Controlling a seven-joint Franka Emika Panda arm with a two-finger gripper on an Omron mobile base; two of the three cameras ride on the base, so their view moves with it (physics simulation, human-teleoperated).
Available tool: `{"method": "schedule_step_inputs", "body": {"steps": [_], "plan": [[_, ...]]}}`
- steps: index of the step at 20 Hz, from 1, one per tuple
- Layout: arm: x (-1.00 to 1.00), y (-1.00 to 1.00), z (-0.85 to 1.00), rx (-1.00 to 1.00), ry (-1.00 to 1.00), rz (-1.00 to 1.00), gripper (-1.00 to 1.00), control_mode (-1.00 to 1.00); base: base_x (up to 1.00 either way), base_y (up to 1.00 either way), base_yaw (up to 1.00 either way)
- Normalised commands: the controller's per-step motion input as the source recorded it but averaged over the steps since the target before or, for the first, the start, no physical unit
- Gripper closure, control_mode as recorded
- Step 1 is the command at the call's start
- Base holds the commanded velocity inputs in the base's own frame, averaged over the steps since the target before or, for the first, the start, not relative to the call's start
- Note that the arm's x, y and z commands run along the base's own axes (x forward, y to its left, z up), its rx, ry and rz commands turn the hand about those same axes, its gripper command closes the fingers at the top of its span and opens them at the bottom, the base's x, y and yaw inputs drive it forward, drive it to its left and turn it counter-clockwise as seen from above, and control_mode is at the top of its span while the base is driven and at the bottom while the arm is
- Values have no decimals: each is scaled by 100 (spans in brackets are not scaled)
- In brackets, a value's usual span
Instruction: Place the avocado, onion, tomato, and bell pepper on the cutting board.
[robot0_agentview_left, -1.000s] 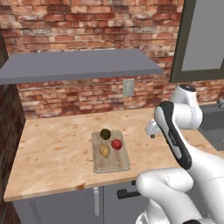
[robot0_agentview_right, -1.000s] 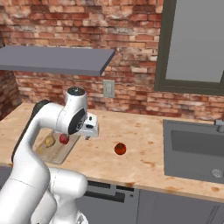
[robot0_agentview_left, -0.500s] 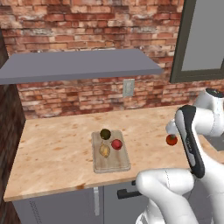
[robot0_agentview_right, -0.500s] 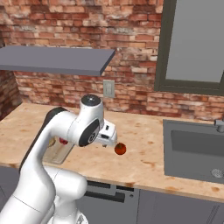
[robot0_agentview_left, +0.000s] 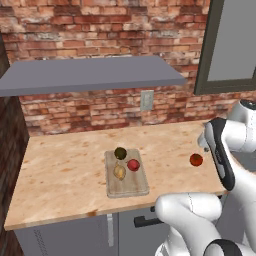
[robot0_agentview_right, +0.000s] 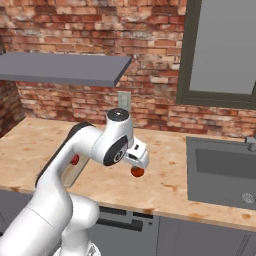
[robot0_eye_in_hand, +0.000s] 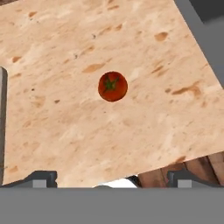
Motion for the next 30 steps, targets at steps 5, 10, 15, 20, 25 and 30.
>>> {"method": "schedule_step_inputs", "body": {"steps": [5, 10, 15, 20, 25, 30], "plan": [[51, 0, -9, 0, 3, 0, -100, -100, 0, 0, 0], [36, 0, -30, 0, 6, 0, -100, -100, 0, 0, 0], [23, 0, -38, 0, 4, 0, -100, -100, 0, 0, 0], [35, 0, -31, 0, 3, 0, -100, -100, 0, 0, 0], [29, -9, -30, 0, 1, 0, -100, -100, 0, 0, 0], [26, -25, -35, 0, 1, 0, -100, -100, 0, 0, 0]]}}
